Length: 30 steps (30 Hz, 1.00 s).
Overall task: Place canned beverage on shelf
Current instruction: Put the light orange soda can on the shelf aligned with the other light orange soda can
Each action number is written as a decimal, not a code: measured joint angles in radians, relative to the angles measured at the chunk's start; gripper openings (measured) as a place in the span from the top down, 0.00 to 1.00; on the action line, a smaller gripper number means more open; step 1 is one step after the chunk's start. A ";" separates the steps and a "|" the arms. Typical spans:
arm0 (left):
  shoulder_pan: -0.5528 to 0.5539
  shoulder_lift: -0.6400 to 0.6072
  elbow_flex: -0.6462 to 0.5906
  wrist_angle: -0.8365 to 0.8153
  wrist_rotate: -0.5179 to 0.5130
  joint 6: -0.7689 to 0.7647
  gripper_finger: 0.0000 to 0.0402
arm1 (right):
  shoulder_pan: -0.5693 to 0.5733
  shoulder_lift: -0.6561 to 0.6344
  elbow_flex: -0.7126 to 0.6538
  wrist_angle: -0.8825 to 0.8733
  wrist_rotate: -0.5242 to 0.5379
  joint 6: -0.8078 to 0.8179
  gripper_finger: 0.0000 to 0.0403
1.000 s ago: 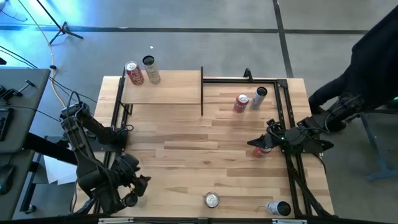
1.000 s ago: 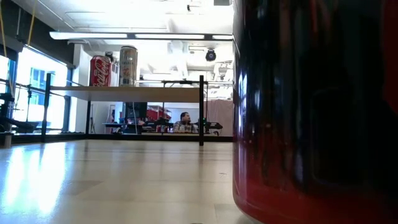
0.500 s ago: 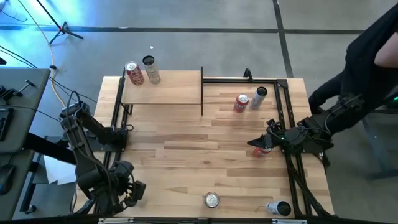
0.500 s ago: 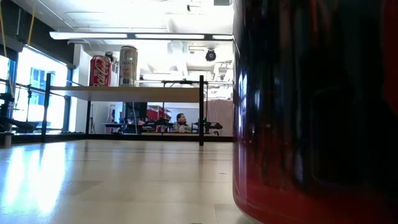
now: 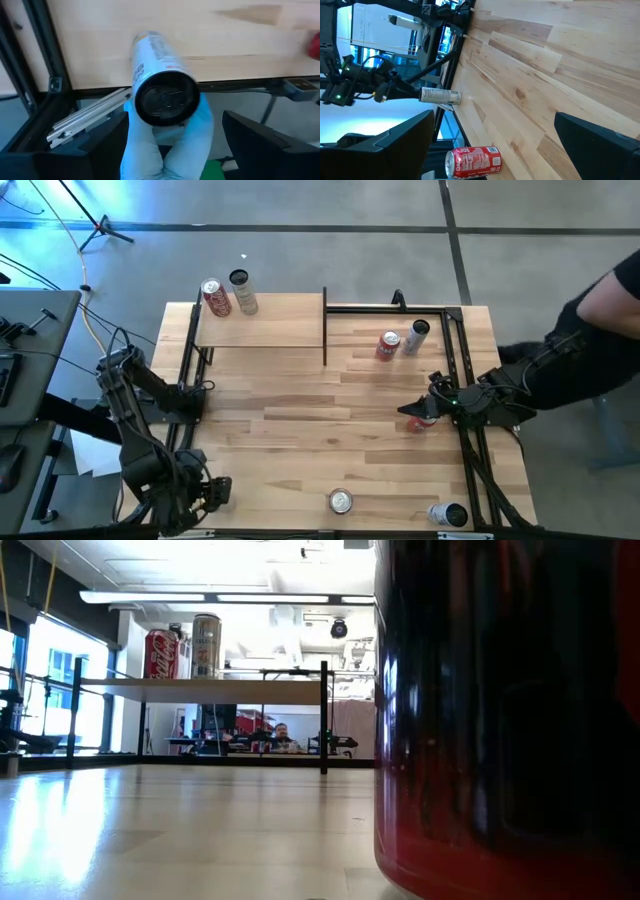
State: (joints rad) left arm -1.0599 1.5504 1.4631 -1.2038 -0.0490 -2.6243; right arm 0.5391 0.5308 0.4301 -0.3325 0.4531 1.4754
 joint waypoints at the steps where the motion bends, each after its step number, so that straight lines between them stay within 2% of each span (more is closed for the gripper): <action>1: 0.000 0.007 0.000 0.002 0.016 -0.008 0.26 | 0.000 0.000 0.000 0.000 0.000 0.000 0.01; 7: 0.000 0.023 0.000 0.025 0.048 -0.127 0.26 | 0.000 0.000 0.000 0.000 0.000 0.000 0.01; 30: 0.054 0.061 0.000 0.052 0.069 -0.272 0.26 | 0.000 0.000 0.000 0.000 0.000 0.000 0.01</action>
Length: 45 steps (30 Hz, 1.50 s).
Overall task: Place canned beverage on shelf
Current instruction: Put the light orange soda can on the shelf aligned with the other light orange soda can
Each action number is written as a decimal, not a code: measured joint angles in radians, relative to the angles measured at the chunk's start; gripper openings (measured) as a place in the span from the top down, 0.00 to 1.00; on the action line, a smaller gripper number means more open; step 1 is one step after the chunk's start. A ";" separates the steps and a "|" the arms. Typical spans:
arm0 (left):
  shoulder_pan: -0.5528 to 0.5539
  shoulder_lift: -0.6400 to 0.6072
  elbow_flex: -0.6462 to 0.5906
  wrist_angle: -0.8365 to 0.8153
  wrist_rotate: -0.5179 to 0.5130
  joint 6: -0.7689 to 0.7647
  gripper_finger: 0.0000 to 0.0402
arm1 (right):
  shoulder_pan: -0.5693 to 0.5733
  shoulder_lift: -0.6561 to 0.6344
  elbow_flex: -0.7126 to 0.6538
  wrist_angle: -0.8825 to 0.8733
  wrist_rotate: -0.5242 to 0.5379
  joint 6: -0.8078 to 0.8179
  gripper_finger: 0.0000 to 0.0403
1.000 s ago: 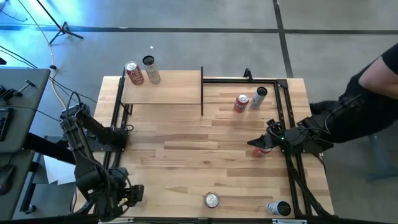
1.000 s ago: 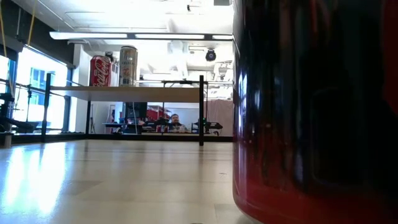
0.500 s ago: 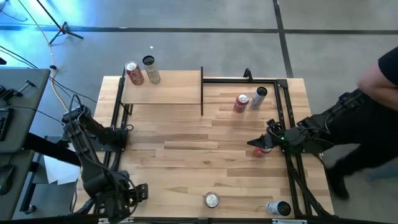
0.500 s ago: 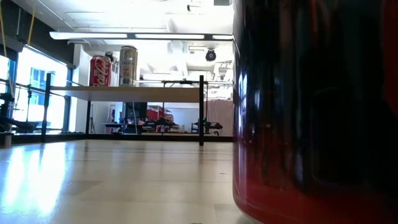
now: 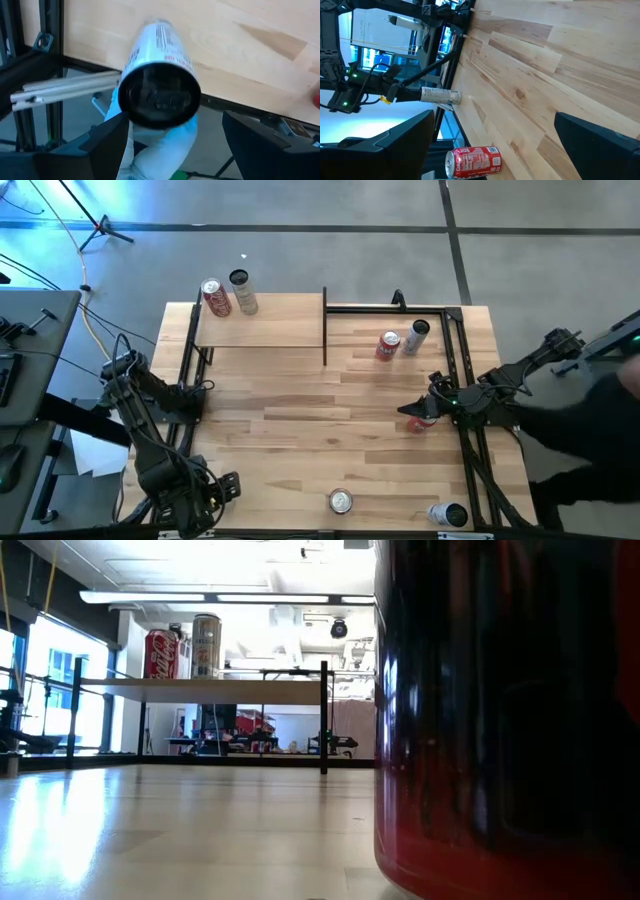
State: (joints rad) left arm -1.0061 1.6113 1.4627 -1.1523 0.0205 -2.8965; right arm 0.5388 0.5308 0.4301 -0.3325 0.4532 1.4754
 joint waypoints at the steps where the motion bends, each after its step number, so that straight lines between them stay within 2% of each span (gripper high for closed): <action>1: 0.000 -0.004 0.005 -0.002 0.000 -0.008 0.26 | 0.000 0.000 0.000 0.000 0.000 0.000 0.01; 6: 0.005 -0.007 0.031 -0.008 0.012 -0.021 0.26 | 0.000 0.000 0.000 0.000 0.000 0.000 0.01; 19: 0.005 0.012 0.031 -0.040 0.041 -0.169 0.26 | 0.000 0.000 0.000 0.000 0.000 0.000 0.01; 26: 0.004 0.012 -0.006 -0.038 0.060 -0.234 0.26 | 0.000 0.000 0.000 0.000 0.000 0.000 0.01; 34: 0.005 0.014 -0.027 -0.033 0.056 -0.244 0.26 | 0.000 0.000 0.000 0.000 0.000 0.000 0.01; 45: 0.005 0.075 -0.027 -0.037 0.056 -0.244 0.26 | 0.000 0.000 0.000 0.000 0.000 0.000 0.01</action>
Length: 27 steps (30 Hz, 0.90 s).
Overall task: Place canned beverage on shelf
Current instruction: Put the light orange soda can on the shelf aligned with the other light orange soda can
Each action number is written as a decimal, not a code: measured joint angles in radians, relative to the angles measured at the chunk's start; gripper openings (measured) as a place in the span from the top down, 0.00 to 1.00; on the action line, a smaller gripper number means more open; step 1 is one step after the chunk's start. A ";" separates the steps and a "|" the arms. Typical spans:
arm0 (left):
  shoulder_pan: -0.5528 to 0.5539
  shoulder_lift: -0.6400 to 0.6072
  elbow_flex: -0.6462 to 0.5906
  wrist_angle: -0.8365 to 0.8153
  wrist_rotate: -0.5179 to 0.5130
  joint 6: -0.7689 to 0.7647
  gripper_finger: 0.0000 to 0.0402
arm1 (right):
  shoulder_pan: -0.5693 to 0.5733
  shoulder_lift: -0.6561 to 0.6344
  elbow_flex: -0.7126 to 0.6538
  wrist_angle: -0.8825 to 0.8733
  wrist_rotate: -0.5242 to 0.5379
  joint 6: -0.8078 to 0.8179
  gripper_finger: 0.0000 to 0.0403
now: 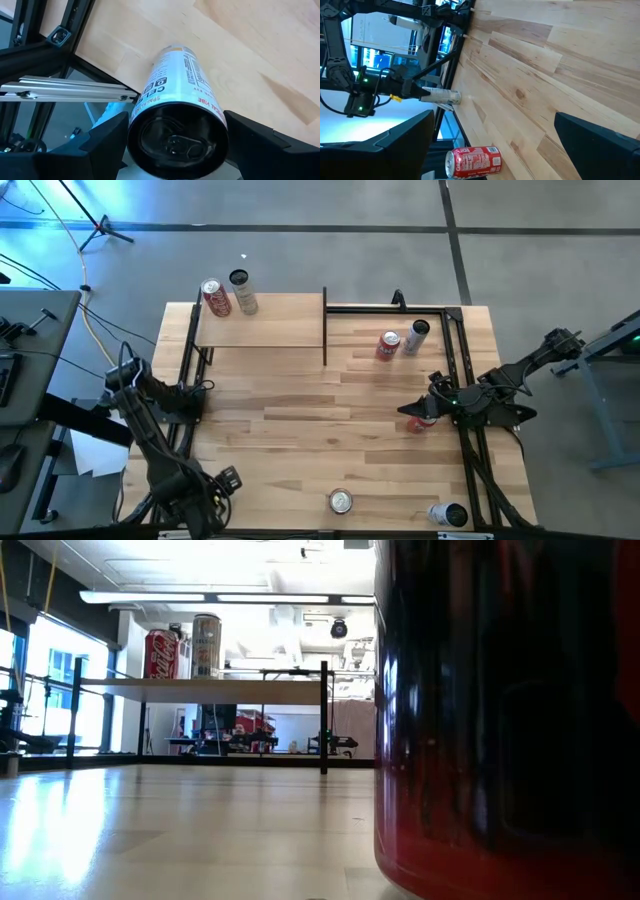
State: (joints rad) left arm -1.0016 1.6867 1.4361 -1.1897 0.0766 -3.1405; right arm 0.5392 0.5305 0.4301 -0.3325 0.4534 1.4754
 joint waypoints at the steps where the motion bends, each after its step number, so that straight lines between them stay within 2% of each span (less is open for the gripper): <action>1: 0.000 0.004 0.000 0.001 0.000 0.000 0.26 | 0.000 0.000 0.000 0.000 0.000 0.000 0.01; 11: 0.000 0.010 0.000 -0.005 -0.001 0.004 0.26 | 0.000 0.000 0.000 0.000 0.000 0.000 0.01; 14: -0.001 0.010 0.000 -0.021 -0.023 0.052 0.27 | 0.000 0.000 0.000 0.000 0.000 0.000 0.01; 18: -0.001 0.010 0.000 -0.023 -0.054 0.100 0.34 | 0.000 0.000 0.000 0.000 0.000 0.000 0.01; 23: -0.001 0.009 0.002 -0.019 -0.060 0.114 0.49 | 0.000 0.000 0.000 0.000 0.000 0.000 0.01; 27: -0.001 0.009 0.002 -0.020 -0.060 0.164 0.50 | 0.000 0.000 0.000 0.000 0.000 0.000 0.01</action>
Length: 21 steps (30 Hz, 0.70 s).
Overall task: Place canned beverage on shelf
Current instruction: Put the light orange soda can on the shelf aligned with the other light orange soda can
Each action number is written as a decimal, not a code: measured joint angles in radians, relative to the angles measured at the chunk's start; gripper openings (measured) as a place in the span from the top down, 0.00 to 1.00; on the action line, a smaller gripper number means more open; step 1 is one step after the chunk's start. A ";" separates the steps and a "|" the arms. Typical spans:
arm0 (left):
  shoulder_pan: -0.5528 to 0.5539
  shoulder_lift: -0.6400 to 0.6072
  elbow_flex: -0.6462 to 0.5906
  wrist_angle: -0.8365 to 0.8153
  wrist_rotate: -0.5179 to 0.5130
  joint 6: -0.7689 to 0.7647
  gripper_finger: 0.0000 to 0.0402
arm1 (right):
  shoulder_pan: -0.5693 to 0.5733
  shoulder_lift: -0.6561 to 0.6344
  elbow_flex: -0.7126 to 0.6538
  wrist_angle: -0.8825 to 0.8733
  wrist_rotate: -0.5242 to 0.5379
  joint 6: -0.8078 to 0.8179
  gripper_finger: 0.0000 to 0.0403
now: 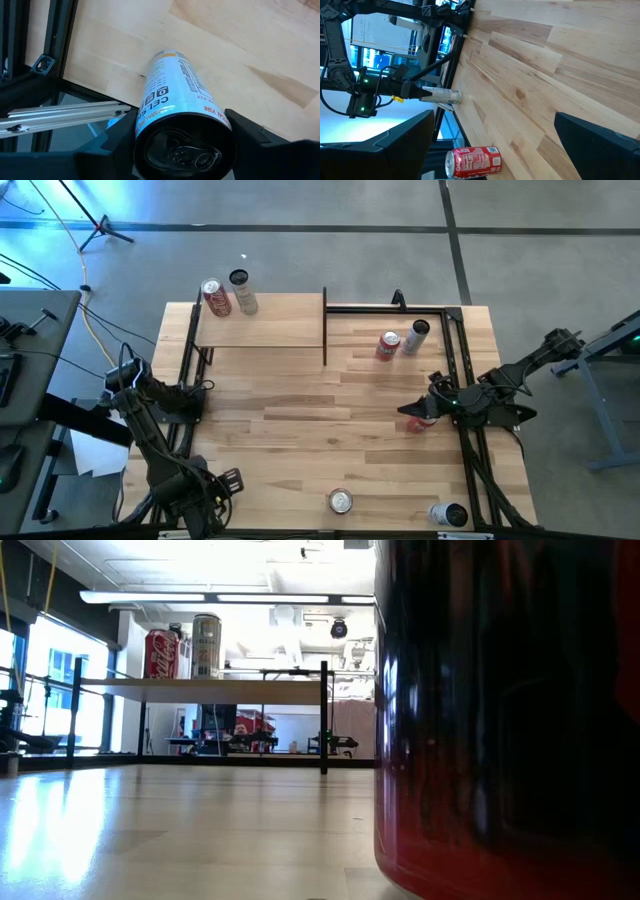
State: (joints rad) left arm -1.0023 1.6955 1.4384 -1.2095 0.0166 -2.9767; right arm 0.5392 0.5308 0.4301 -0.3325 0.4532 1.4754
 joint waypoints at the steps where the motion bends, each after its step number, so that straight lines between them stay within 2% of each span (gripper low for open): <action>1: 0.000 0.000 0.000 0.000 0.000 0.003 0.50 | 0.000 0.000 0.000 0.000 0.000 0.000 0.01; 13: -0.002 -0.048 0.004 -0.025 -0.001 0.017 0.50 | 0.000 0.000 0.000 0.000 0.000 0.000 0.01; 21: 0.031 -0.117 0.004 -0.136 -0.034 0.080 0.50 | 0.000 0.000 0.000 0.000 0.000 0.000 0.01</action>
State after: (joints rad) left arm -0.9712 1.5788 1.4425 -1.3452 -0.0172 -2.8967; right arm 0.5389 0.5308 0.4301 -0.3325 0.4531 1.4754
